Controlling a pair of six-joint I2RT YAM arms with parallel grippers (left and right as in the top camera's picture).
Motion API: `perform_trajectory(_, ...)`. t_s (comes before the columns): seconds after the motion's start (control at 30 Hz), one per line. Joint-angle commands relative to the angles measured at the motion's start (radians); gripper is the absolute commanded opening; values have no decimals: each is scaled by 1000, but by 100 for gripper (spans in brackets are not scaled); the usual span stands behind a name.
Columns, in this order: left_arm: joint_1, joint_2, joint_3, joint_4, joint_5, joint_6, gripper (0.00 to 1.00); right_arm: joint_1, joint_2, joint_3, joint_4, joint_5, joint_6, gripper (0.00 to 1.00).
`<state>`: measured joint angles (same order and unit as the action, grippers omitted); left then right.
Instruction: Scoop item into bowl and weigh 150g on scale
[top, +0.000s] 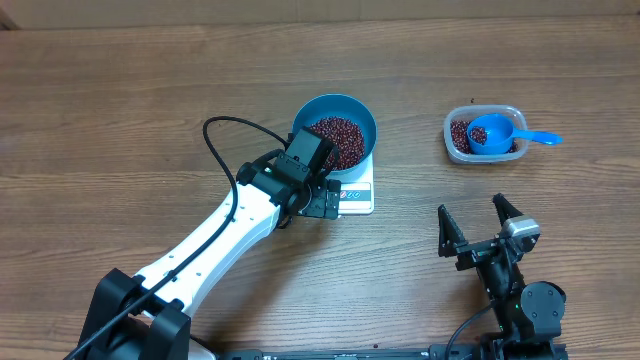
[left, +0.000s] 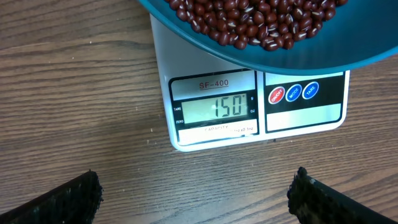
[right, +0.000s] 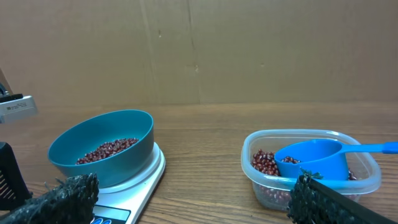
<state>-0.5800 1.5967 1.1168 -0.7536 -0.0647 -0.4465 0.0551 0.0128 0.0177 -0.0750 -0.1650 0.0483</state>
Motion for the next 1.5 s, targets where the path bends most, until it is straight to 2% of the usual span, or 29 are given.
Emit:
perform_trajectory(0.0, 4, -8, -3, 2, -2, -14, 100, 6, -10, -10, 5, 7, 5, 100)
perform_trajectory(0.8, 3, -38, -4, 2, -2, -14, 100, 6, -10, -10, 5, 7, 5, 100)
perform_trajectory(1.33, 4, -471, -5, -14, -3, -13, 99, 6, -10, -10, 5, 7, 5, 100)
perform_trajectory(1.47, 6, -591, -19, -16, -45, -3, 100, 6, -10, -10, 5, 7, 5, 100)
